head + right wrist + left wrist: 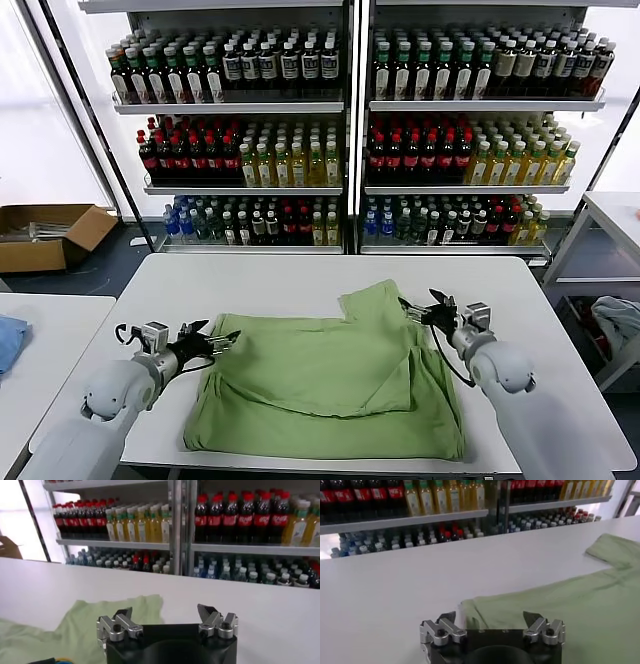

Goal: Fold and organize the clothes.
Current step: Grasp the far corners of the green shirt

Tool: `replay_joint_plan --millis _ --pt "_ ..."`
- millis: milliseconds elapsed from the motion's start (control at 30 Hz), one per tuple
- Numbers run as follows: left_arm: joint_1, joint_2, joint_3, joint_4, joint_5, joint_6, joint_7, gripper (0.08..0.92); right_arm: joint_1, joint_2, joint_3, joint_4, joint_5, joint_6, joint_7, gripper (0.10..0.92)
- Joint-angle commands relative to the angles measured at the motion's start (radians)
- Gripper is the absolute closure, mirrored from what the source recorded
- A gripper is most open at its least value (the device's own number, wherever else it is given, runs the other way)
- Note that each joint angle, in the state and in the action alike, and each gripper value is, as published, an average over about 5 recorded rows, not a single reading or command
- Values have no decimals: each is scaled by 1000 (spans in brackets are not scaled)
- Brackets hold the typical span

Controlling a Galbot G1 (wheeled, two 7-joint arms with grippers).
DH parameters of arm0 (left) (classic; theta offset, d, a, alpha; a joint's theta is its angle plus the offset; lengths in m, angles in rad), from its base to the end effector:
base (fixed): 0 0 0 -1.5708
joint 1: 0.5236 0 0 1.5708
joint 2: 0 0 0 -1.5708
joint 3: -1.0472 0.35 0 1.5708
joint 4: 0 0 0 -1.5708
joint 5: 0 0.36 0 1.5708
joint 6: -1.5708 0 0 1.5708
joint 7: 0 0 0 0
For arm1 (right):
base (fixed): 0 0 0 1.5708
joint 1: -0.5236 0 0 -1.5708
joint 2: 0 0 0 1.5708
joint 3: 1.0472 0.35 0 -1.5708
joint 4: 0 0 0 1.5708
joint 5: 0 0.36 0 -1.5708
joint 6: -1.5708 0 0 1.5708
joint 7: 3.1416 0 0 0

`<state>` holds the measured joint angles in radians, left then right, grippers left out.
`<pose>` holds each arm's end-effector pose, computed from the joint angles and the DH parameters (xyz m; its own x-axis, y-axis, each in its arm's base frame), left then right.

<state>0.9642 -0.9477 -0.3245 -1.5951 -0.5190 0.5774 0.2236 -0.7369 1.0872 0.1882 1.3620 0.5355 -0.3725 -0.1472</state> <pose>0.3780 0.1413 -0.2883 -0.7682 0.3021 0.5645 0.3544 0.9349 -0.0181 0.4479 -0.0948 -0.3078 -0.8647 -0.3119 0.3937 -0.3194 0.9464 0.0482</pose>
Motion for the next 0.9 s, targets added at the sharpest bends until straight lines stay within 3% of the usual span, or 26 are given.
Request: replay_joint_plan --millis 33,467,633,900 --pt "-150 4 93 150 -2 0 5 177 149 63 -80 -186 -19 -14 -14 203" --pt "-157 -26 111 184 29 0 3 177 233 132 -131 -306 -50 4 -30 214" --pt "-126 -30 102 166 48 0 6 220 218 135 -133 -287 -44 5 -35 332" --pt "-89 -26 82 154 61 -1 24 450 194 134 -132 -254 -39 8 -30 549"
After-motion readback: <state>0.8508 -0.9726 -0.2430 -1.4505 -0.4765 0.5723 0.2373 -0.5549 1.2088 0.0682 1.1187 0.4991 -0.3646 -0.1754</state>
